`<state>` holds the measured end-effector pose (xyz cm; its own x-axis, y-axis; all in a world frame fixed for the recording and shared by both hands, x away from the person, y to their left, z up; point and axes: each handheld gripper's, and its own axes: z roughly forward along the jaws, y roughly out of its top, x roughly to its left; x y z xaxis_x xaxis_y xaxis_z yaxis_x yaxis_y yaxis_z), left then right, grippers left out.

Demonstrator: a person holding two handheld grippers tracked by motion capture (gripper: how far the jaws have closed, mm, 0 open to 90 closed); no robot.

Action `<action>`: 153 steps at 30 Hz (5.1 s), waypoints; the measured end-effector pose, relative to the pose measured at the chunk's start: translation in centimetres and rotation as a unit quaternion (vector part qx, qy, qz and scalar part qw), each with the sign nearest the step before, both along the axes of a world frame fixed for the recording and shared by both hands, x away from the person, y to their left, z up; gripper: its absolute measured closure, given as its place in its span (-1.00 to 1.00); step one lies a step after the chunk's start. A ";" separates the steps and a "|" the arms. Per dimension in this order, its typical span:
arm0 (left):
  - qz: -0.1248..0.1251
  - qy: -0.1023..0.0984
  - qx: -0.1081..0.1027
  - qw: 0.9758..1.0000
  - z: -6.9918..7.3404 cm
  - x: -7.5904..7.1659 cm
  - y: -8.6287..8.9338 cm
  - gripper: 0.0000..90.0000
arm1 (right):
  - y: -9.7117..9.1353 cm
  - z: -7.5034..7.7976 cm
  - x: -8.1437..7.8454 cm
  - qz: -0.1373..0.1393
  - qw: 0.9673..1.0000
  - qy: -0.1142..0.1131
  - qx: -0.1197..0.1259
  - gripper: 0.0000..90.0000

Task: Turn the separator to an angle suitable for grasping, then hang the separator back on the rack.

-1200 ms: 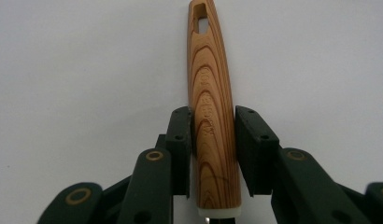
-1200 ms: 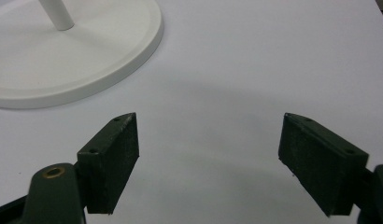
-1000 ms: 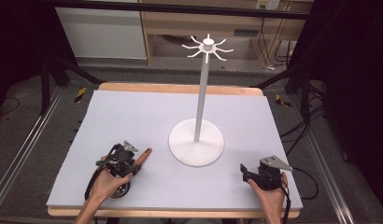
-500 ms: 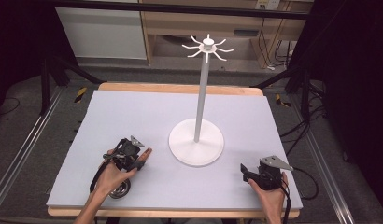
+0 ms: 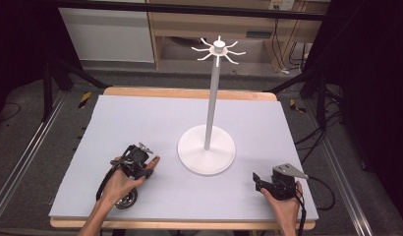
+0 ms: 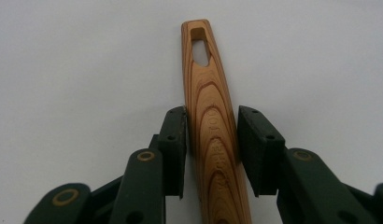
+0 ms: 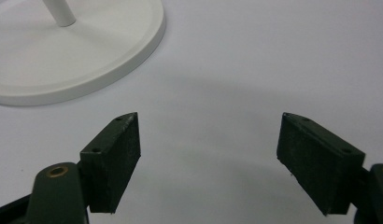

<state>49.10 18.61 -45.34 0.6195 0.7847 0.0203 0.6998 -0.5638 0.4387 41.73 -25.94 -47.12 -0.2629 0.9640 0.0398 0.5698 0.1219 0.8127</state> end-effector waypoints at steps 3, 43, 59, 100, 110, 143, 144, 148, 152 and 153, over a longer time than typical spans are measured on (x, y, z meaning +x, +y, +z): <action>0.005 -0.001 -0.001 1.000 0.0 -0.1 0.0 0.43 | 0.0 -0.1 0.0 -0.001 1.000 0.001 -0.003 -0.52; 0.010 -0.154 -0.146 0.977 7.9 -4.3 2.3 0.50 | -0.3 -0.1 0.0 -0.005 1.000 0.001 0.006 -0.54; 0.016 -0.261 -0.255 0.931 11.7 -6.1 3.4 0.50 | -0.5 0.0 -0.1 -0.012 1.000 -0.018 0.016 -0.56; -0.017 -0.337 -0.309 0.889 19.3 -6.1 0.9 0.49 | -0.5 -0.1 0.0 -0.012 1.000 -0.020 0.013 -0.57; -0.034 -0.346 -0.318 0.882 21.0 -5.8 -0.8 0.49 | -0.7 0.0 -0.2 -0.010 1.000 -0.023 0.017 -0.57; -0.071 -0.365 -0.328 0.868 25.6 -4.2 -5.1 0.49 | -0.6 -0.1 0.1 -0.008 1.000 -0.018 0.011 -0.57; -0.072 -0.364 -0.326 0.869 25.7 -4.1 -5.2 0.49 | -0.6 -0.1 0.1 -0.009 1.000 -0.019 0.010 -0.57; -0.076 -0.363 -0.326 0.869 26.0 -3.7 -5.9 0.49 | -0.6 -0.1 0.0 -0.009 1.000 -0.018 0.013 -0.57; -0.076 -0.363 -0.324 0.871 26.1 -3.4 -6.3 0.49 | -0.6 -0.1 0.0 -0.009 1.000 -0.018 0.015 -0.57; -0.077 -0.361 -0.323 0.872 26.2 -3.2 -6.6 0.49 | -0.6 -0.1 0.0 -0.009 1.000 -0.018 0.014 -0.57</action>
